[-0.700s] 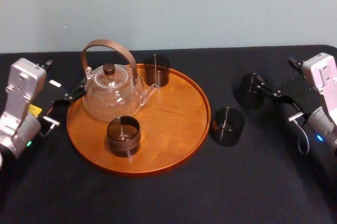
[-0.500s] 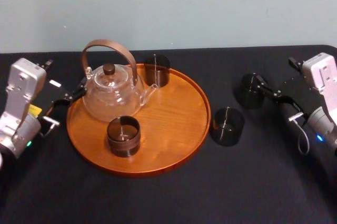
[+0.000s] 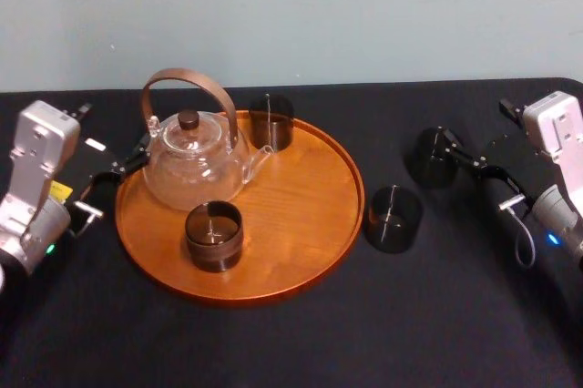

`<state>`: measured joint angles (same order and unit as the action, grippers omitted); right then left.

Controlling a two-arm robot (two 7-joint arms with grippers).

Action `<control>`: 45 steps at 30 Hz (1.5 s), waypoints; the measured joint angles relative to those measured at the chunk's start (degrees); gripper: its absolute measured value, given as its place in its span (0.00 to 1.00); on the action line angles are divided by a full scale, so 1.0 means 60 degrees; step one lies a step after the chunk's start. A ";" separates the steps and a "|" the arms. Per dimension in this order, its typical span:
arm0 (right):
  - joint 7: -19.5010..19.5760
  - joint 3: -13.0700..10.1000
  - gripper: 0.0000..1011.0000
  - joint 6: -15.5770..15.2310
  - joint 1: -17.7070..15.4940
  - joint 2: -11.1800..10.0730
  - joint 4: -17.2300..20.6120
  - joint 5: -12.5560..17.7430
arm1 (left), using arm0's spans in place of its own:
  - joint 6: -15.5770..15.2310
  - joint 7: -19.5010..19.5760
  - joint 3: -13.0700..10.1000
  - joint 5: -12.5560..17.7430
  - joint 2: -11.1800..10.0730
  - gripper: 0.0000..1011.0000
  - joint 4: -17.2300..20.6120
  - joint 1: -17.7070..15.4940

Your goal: Pick up the glass from the table and place it on the tray.

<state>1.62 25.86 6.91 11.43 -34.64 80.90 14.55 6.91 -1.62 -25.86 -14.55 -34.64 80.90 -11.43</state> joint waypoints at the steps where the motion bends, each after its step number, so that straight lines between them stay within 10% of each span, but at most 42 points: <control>1: 0.0000 0.0000 0.99 0.0001 0.0000 0.0000 0.0000 0.0000 | 0.0000 0.0000 0.0000 0.0001 0.0000 0.99 0.0000 0.0000; 45: -0.0778 -0.0193 0.99 -0.0336 -0.0208 -0.0137 0.0435 0.0264 | 0.0000 0.0000 0.0000 0.0000 0.0000 0.99 0.0000 0.0000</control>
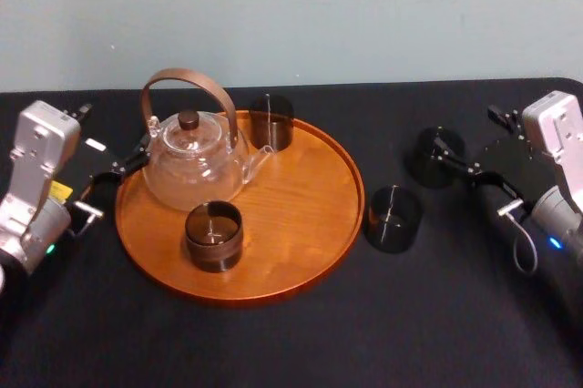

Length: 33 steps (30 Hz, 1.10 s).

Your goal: Pick up the glass from the table and place it on the tray.

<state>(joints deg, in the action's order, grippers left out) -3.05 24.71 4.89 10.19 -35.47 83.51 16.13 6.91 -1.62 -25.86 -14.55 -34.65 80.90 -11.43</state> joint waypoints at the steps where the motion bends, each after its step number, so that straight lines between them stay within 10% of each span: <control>1: -0.0037 -0.0018 0.99 -0.0049 -0.0043 -0.0028 0.0064 0.0016 | 0.0000 0.0000 0.0000 0.0000 0.0000 0.99 0.0000 0.0000; 33: -0.1126 -0.0999 0.99 -0.2336 -0.1903 -0.0712 0.2595 0.0814 | 0.0000 0.0000 0.0000 0.0000 0.0000 0.99 0.0000 0.0000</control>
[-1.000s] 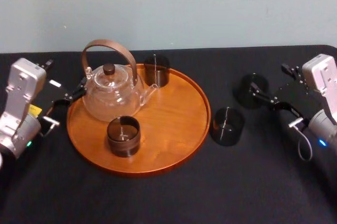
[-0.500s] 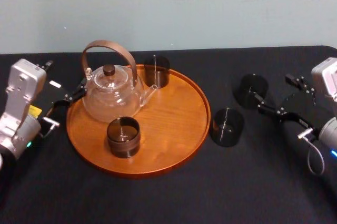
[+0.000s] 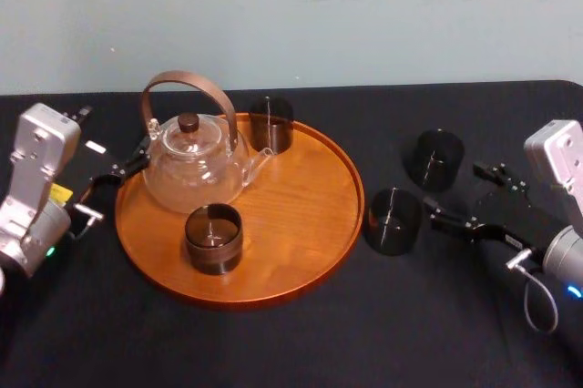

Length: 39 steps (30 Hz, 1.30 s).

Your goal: Pick up the glass from the table and place it on the tray.

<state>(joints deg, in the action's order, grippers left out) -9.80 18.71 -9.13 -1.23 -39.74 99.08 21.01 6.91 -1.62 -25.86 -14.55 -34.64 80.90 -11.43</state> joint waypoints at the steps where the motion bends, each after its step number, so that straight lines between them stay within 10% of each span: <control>1: -0.0043 0.0001 0.99 -0.0016 -0.0015 0.0006 0.0018 0.0000 | 0.0000 0.0000 0.0000 0.0000 0.0000 0.99 0.0000 0.0000; 39: -0.1302 0.0174 0.99 -0.0509 0.0120 0.0931 -0.0301 -0.0883 | 0.0000 0.0000 0.0000 0.0000 0.0000 0.99 0.0000 0.0000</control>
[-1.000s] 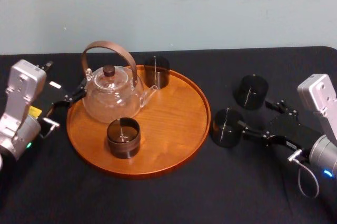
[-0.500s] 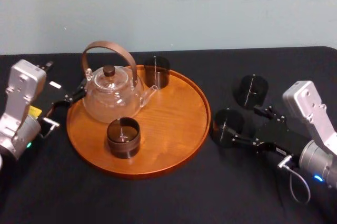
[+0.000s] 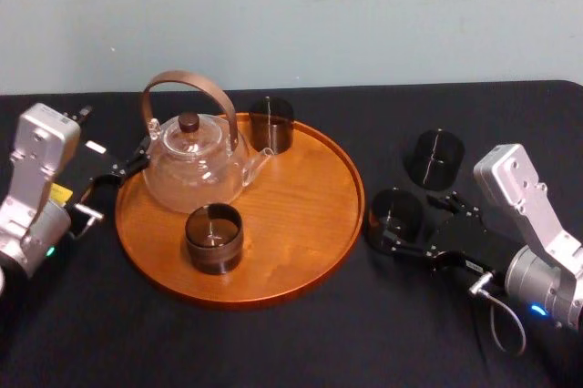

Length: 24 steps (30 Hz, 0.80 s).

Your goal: Pick up the glass from the table and place it on the tray.

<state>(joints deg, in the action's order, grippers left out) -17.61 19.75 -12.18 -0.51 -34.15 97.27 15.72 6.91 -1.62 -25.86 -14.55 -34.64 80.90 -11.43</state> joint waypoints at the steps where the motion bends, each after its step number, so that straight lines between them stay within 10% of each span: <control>1: -0.0051 -0.0009 0.99 -0.0022 0.0031 0.0048 -0.0062 -0.0011 | 0.0000 0.0000 0.0000 0.0000 0.0000 0.99 0.0000 0.0000; 24: -0.0588 -0.0156 0.99 -0.0006 0.0397 0.0646 -0.0863 -0.0444 | 0.0000 0.0000 0.0000 0.0000 0.0000 0.99 0.0000 0.0000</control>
<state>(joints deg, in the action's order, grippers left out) -21.14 18.82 -12.22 1.87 -30.27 92.09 13.05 6.91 -1.62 -25.86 -14.55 -34.64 80.90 -11.43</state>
